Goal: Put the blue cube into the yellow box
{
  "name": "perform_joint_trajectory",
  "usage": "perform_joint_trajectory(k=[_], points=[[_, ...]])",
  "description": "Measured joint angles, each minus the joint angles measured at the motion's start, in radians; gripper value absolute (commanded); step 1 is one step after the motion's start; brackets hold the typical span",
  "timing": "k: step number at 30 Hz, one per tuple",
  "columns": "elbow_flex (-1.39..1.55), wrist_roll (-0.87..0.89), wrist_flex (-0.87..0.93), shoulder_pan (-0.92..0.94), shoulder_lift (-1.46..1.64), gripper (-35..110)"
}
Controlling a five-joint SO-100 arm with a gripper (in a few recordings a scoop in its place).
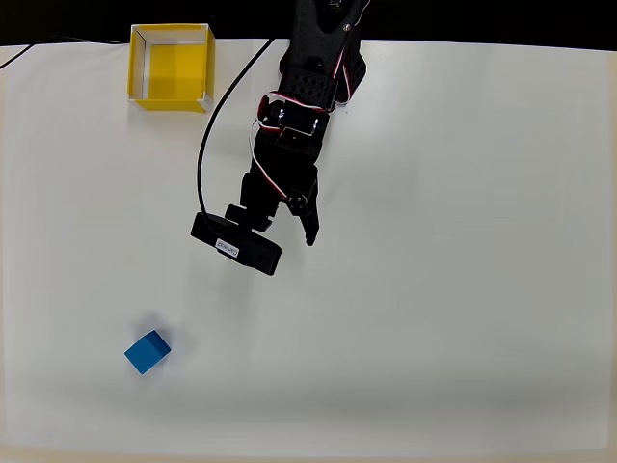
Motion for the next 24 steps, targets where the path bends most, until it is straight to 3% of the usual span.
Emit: perform_joint_trajectory(k=[9, 18, 24], points=[[-0.049, -0.043, -0.640, 0.190, -0.462, 57], [-0.305, -0.043, -0.851, 0.245, -0.847, 58], [-0.474, -0.052, -0.902, 0.245, -1.052, 59]])
